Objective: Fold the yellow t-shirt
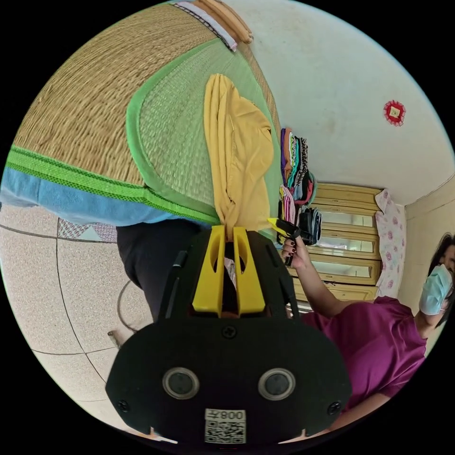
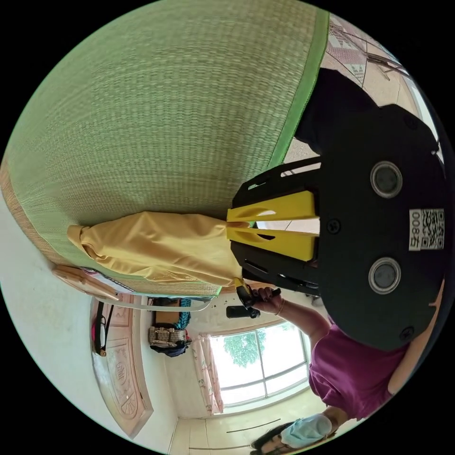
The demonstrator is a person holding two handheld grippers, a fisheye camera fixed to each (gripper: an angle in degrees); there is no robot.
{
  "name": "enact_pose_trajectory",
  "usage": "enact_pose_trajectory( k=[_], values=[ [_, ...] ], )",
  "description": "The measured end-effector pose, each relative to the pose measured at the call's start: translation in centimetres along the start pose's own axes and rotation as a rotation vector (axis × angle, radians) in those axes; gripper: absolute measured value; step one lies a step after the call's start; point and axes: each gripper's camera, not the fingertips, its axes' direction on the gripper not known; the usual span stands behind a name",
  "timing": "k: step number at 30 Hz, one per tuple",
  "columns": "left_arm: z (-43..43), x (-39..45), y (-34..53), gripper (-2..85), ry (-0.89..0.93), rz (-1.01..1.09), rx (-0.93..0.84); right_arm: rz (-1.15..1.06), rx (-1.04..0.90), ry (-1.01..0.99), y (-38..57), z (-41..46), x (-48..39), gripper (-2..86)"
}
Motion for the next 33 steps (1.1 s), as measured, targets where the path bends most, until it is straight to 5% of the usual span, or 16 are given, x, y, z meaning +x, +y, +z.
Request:
enact_pose_trajectory(
  k=[7,15,33],
  values=[
    [8.7,3.3,0.5,3.3,0.062,0.035,-0.147,-0.002,-0.005,0.104,-1.9,-6.0,3.2,1.2],
    [8.7,4.1,0.8,6.2,0.05,0.071,-0.081,0.013,0.062,0.085,-0.4,-8.0,6.2,0.7],
    [16.3,-0.3,0.7,12.3,0.198,-0.112,-0.151,0.078,0.144,-0.413,19.9,1.1,9.7,8.2]
  ],
)
